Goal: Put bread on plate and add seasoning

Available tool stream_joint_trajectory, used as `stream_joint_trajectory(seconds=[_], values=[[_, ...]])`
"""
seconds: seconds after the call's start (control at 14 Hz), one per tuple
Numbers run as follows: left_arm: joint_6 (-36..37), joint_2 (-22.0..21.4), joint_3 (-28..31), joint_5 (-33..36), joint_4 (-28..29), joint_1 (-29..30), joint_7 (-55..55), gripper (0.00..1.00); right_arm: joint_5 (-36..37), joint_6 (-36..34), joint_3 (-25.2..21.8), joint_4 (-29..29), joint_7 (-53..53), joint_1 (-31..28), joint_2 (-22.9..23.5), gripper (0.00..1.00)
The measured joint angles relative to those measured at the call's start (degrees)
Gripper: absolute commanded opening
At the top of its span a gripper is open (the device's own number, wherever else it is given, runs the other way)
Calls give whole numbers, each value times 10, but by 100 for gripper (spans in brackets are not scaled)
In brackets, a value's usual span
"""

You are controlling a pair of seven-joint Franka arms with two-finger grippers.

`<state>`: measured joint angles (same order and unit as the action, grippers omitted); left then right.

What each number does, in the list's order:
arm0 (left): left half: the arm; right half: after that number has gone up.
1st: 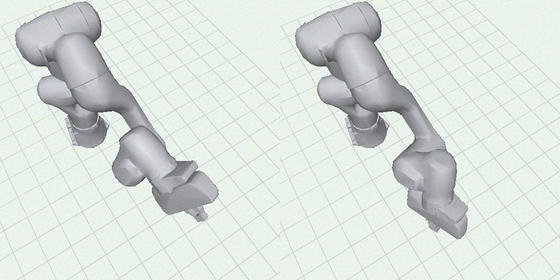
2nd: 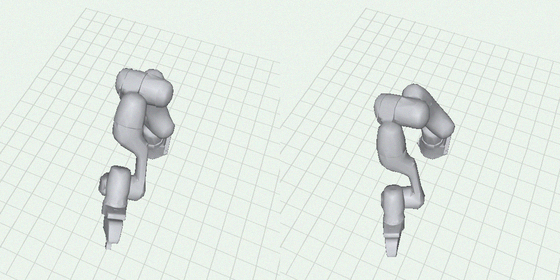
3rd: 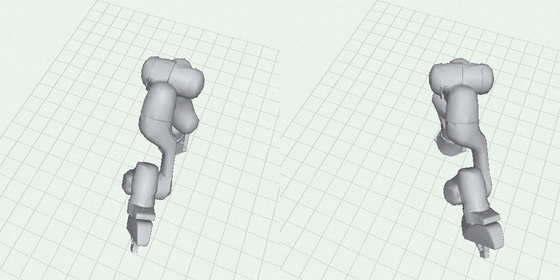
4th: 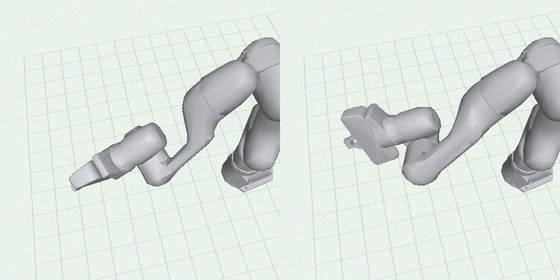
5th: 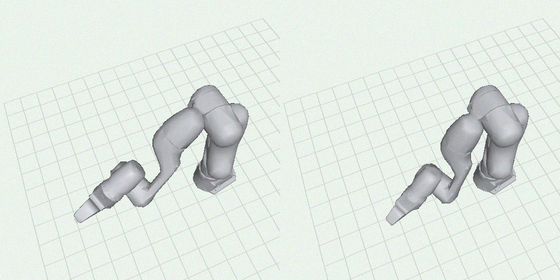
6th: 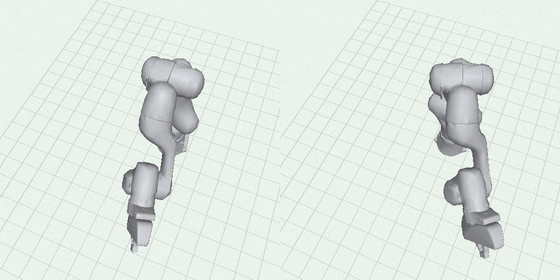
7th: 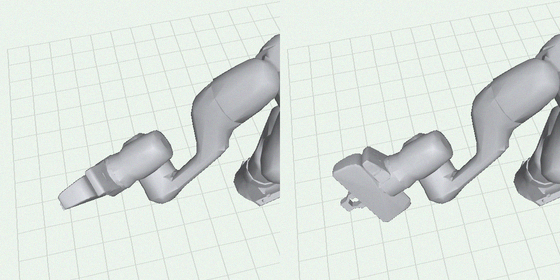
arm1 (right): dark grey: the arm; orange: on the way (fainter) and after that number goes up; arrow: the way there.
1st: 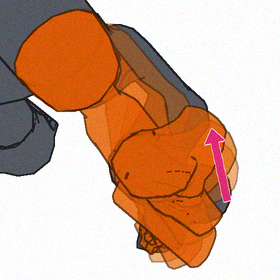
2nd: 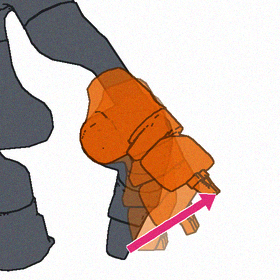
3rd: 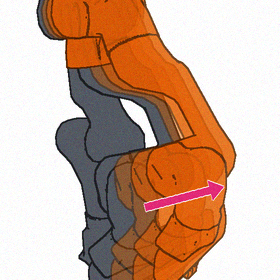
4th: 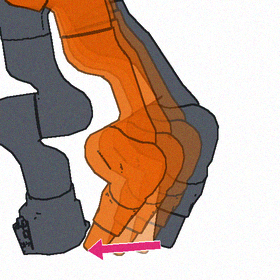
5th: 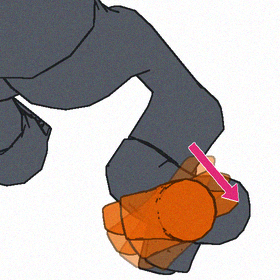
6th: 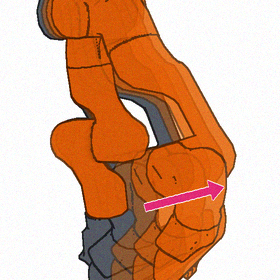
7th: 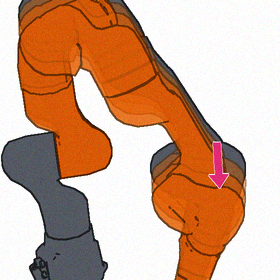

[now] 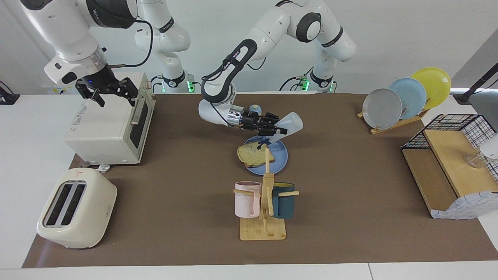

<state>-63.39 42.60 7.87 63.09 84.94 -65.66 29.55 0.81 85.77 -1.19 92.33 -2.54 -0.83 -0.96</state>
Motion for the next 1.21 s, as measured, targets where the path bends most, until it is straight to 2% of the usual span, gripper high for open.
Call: stream_joint_trajectory(seconds=[0.36,0.57,0.79,1.21], values=[[-48,0,5,42,0,90,0,0,0,0,0,0,0,0,0,100],[-60,1,4,48,0,110,0,0,0,0,0,0,0,0,0,100],[-59,1,-3,43,0,88,0,0,0,0,0,0,0,0,0,100],[-30,1,-4,3,0,6,0,0,0,0,0,0,0,0,0,100]])
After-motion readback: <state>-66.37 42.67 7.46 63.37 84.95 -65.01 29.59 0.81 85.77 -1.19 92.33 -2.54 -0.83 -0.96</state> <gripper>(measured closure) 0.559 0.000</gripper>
